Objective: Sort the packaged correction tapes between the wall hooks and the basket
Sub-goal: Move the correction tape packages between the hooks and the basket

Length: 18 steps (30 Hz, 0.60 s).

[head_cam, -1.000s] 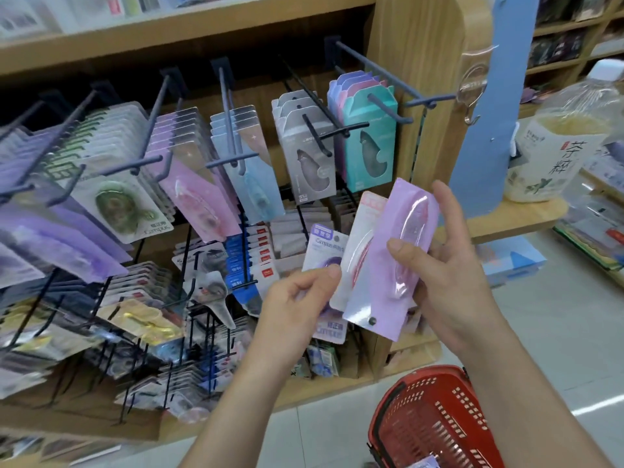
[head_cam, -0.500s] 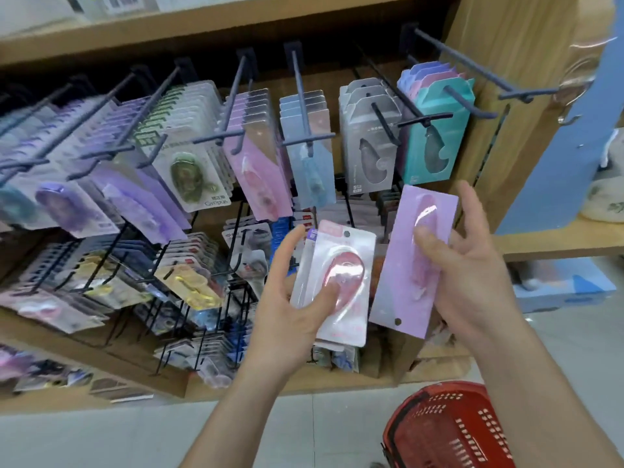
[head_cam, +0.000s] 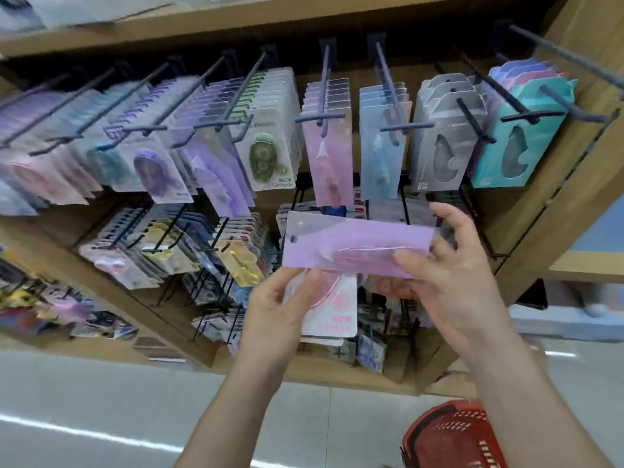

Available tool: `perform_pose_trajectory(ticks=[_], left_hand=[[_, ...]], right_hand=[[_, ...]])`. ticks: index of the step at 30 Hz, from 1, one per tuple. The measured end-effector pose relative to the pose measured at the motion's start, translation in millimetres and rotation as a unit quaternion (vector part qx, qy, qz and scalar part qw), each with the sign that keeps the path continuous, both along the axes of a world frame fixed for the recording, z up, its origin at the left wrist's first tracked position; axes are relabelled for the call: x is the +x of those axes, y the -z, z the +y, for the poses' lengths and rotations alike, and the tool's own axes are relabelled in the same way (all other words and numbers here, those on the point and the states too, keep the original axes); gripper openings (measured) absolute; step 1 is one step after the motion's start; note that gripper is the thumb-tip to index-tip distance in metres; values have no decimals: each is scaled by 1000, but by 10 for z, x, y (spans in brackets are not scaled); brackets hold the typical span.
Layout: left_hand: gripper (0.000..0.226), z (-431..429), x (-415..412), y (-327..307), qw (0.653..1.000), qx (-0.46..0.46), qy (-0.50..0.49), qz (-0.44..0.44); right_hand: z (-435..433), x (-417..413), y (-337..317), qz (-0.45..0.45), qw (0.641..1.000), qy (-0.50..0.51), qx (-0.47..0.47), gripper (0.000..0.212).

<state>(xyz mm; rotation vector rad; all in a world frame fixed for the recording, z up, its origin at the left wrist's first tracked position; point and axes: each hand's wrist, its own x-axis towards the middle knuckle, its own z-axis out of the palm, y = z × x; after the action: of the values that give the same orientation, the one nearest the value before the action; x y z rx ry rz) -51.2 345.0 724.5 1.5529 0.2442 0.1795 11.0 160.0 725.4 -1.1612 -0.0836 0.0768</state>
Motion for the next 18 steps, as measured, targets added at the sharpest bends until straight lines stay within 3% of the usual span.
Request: perform_pose_trajectory(ticks=[2,4,6,10,18], left_hand=[[17,88,33,-68,1000,10,-18,-10],[17,159,90,-133,999,13,-23,-20],[15,213,144,-183,998,53,0,-44],[16,259,190,-230,991,109,25,-75],[17,412,208,-255,988,120,52,-83]], right_hand=[[-26,-58,-3,-57,977,-60,-197,60],[-14,-105,-17,-79,941,-120,-307,53],[43,-153,-39,-80,937,-135,-313,50],[206,-202,-120,-92,957,-72,-267,45],[524,-118,-264,-90,975,-18,-201,35]])
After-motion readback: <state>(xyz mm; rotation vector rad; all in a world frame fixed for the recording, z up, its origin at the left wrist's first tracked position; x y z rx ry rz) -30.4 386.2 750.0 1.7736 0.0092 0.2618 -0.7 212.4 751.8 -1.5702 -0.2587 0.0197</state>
